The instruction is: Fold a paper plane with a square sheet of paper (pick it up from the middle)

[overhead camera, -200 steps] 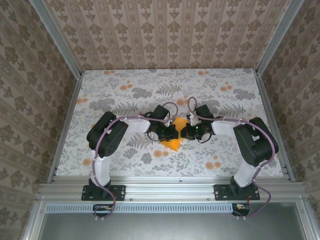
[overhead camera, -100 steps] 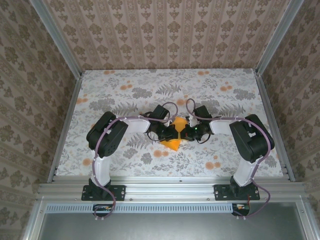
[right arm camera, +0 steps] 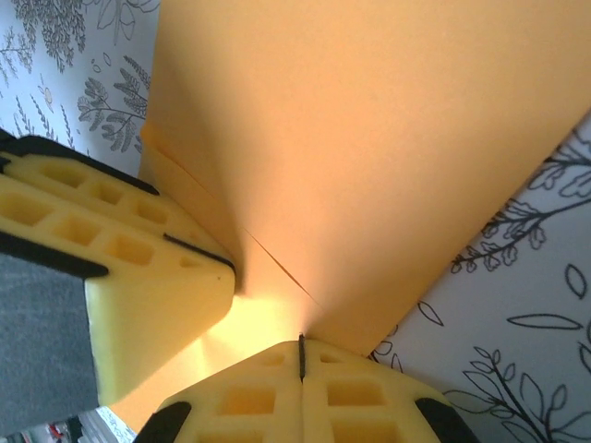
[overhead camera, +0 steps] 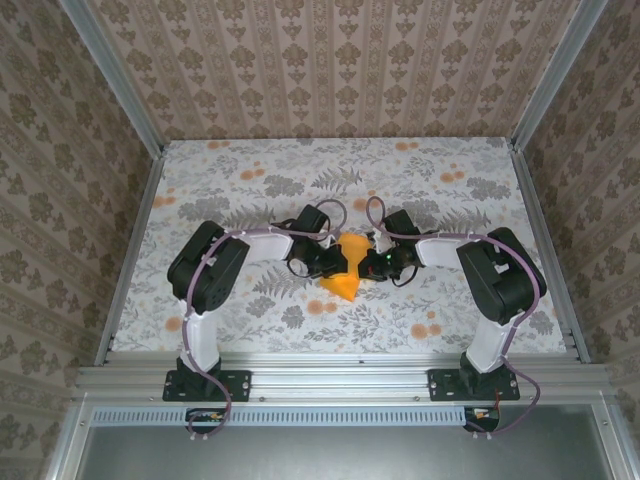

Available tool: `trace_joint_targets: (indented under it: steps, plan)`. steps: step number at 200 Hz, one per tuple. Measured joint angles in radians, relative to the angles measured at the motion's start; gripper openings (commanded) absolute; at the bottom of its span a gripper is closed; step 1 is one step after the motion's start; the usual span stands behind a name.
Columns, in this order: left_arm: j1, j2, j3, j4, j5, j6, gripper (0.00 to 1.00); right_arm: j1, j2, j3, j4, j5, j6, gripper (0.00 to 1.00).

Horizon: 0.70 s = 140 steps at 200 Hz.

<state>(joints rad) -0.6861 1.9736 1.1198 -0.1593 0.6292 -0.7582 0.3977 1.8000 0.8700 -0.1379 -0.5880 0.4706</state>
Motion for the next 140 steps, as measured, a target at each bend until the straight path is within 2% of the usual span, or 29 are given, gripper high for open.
trace_joint_targets:
  steps: [140]
  plan:
    - [0.103,0.004,0.054,-0.106,-0.047,0.101,0.09,0.007,0.000,0.013,-0.024,0.016,-0.030,0.06]
